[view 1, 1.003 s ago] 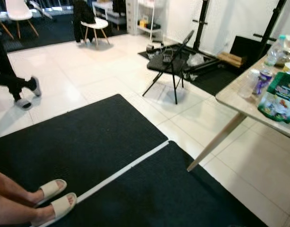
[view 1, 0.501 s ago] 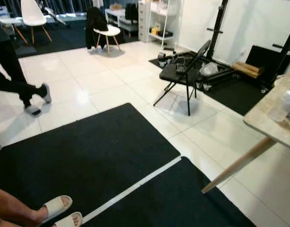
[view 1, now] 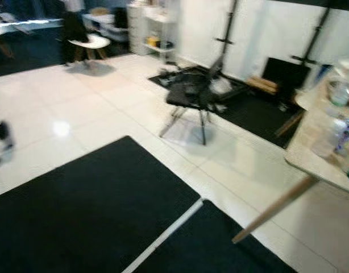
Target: Restocking fridge
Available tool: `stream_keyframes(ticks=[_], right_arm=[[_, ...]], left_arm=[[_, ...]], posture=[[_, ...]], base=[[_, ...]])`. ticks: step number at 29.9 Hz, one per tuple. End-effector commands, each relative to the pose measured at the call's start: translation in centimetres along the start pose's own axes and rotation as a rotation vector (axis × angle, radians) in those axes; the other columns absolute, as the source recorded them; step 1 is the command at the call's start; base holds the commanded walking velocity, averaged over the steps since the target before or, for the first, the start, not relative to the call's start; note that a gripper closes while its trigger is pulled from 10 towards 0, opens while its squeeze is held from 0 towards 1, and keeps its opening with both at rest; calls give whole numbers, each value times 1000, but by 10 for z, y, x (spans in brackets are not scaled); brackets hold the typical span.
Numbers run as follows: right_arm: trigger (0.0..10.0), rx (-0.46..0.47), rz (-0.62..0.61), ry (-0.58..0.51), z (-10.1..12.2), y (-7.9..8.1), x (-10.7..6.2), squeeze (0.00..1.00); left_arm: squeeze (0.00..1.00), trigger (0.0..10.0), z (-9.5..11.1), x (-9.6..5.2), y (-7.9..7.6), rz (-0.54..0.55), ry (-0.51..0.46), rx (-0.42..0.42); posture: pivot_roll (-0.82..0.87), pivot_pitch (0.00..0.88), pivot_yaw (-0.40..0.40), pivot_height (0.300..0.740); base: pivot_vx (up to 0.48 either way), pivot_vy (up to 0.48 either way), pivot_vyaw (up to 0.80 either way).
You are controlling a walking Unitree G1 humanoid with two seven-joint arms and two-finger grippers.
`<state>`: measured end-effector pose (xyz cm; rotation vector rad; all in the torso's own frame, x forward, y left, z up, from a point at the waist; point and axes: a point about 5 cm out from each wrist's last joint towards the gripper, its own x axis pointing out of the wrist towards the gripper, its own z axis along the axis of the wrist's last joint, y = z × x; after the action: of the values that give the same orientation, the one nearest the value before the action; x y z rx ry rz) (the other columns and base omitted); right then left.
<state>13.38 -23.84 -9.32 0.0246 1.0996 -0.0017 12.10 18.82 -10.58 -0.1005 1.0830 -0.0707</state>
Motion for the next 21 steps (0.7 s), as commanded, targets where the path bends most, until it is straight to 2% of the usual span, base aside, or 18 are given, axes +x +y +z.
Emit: stream_keyframes(ticks=[1,9,21], right_arm=[[10000,-10,-19,-2,2,-5,-1,0],[10000,-5,-27,4,1,-6,-1,0],[10000,6,-33,2,2,-7,-1,0]], left_arm=[[0,10000,-5,0,-3,-2,23,0],[0,10000,-6,0,-3,-7,24,-2],[0,10000,-5,0,-4,-8,22,-3]], posture=[[-79,29,-9,740],[-79,29,-9,740],[-80,28,-7,740]], base=[[0,0,-788],[0,0,-788],[251,0,-788]])
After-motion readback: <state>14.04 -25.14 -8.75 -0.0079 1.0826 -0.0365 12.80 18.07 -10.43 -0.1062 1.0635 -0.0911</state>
